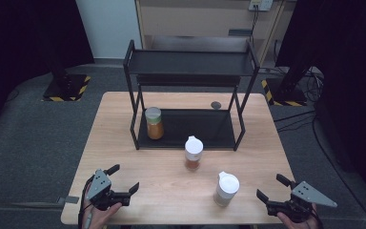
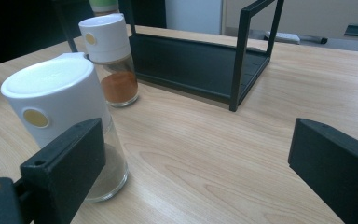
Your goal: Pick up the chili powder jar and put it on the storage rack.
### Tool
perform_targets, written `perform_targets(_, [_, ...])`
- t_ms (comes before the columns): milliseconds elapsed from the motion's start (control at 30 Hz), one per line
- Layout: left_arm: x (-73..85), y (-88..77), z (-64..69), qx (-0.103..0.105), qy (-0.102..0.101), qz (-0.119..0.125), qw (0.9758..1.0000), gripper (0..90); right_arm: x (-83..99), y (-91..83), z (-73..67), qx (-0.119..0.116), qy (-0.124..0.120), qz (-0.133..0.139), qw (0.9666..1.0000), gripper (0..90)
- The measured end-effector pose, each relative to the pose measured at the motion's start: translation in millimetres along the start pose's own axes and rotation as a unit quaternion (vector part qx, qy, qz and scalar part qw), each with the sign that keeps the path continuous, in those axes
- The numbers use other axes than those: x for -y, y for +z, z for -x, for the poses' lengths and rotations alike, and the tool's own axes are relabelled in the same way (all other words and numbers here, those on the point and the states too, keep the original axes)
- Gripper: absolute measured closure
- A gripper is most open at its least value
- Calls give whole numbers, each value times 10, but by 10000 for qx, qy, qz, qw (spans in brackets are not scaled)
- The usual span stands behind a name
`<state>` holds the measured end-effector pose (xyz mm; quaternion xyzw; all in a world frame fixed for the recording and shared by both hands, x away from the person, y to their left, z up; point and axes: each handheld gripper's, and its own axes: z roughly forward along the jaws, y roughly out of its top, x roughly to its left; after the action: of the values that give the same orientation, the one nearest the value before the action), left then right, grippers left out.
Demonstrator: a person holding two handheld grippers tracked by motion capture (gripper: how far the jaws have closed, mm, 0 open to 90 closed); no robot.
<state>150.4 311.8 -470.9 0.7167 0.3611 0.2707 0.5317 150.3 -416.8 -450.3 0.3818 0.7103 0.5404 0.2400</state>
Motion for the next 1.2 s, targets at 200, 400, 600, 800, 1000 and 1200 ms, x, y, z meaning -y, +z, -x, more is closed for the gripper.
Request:
perform_targets(200, [3, -8, -2, 7, -20, 1, 10000, 9, -2, 6, -2, -3, -32, 6, 10000, 41])
perform_targets(400, [9, -9, -8, 5, -33, 6, 10000, 10, -33, 18, -12, -9, -27, -34, 10000, 44])
perform_targets(600, [14, -8, -22, 0, -77, -17, 10000, 10, -89, 25, 18, -22, 110, -68, 9999, 48])
perform_targets(800, [12, 1, -23, 21, -74, -39, 10000, 11, -194, 83, 31, -117, 148, -132, 9997, 51])
perform_targets(1000, [11, 3, -30, 29, -79, -59, 9999, 11, -354, 155, 6, -170, 74, -135, 9997, 55])
perform_targets(1200, [9, 7, -29, 38, -87, -74, 9999, 11, -525, 259, 26, -293, 28, -247, 9993, 55])
